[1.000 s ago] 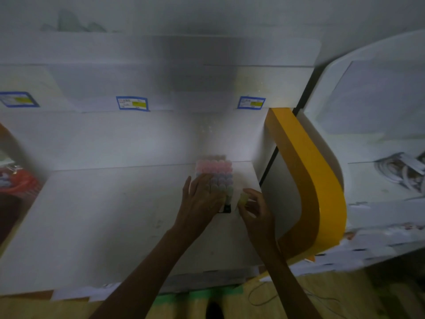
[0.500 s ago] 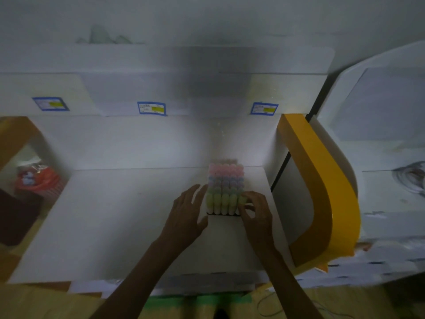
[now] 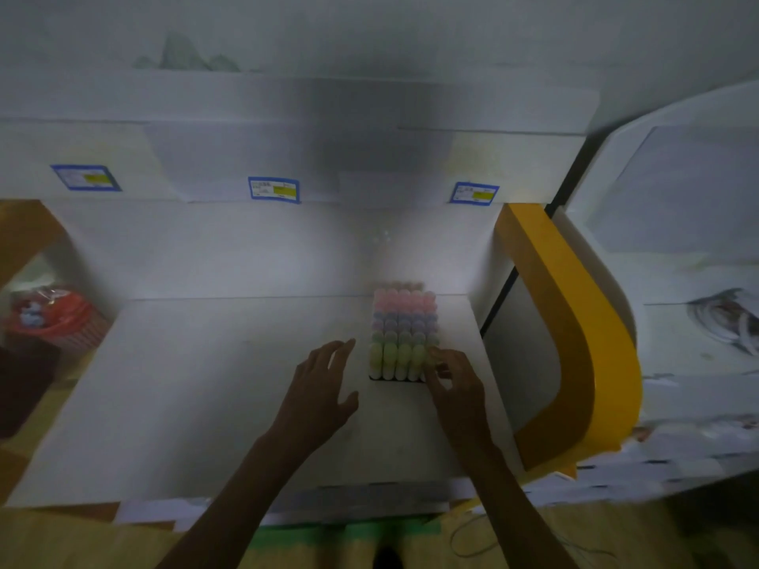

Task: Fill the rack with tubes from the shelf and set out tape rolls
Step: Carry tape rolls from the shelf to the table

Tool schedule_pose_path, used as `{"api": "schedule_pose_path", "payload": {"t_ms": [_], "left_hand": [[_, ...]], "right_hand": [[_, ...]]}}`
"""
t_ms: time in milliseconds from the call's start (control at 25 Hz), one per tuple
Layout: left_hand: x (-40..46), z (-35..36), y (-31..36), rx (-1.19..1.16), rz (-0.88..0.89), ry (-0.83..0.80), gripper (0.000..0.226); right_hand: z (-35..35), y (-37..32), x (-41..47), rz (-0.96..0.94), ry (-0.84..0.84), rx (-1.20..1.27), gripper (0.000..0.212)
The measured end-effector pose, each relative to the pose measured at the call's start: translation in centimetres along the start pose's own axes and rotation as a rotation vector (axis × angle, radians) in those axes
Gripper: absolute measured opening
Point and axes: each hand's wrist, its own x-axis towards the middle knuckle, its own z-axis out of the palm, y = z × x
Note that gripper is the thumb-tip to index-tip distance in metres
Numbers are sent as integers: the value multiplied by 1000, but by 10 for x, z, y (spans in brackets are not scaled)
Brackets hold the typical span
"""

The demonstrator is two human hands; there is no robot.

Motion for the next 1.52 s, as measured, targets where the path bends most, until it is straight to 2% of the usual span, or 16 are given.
{"api": "schedule_pose_path", "payload": {"t_ms": [160, 360, 440, 520, 640, 800, 1000, 1120, 1240, 1520], "left_hand": [[-3, 1, -1, -18, 2, -15, 80], [-13, -5, 3, -28, 13, -32, 79], [-17, -7, 4, -32, 45, -20, 79], [-21, -10, 4, -40, 67, -8, 79], [-25, -15, 7, -81, 96, -12, 76], [-26, -12, 28, -134, 163, -64, 68], [-22, 7, 78, -251, 296, -144, 70], [-26, 15, 115, -282, 393, -174, 68], [-30, 16, 162, -322, 409, -267, 75], [-58, 57, 297, -276, 497, -328, 56]], "right_hand": [[-6, -3, 2, 82, -74, 2, 15], [-9, -8, 5, 78, -87, -35, 9], [-10, -8, 4, 107, -107, -40, 19], [-12, -10, 0, 131, -108, -52, 37], [-27, -22, -13, 95, -94, -89, 57], [-59, -34, -48, 57, -109, -227, 61], [-111, -42, -95, 50, -80, -238, 51], [-144, -38, -117, 57, -80, -237, 50], [-183, -20, -139, 109, -41, -266, 54], [-305, 41, -193, 250, -5, -337, 55]]}}
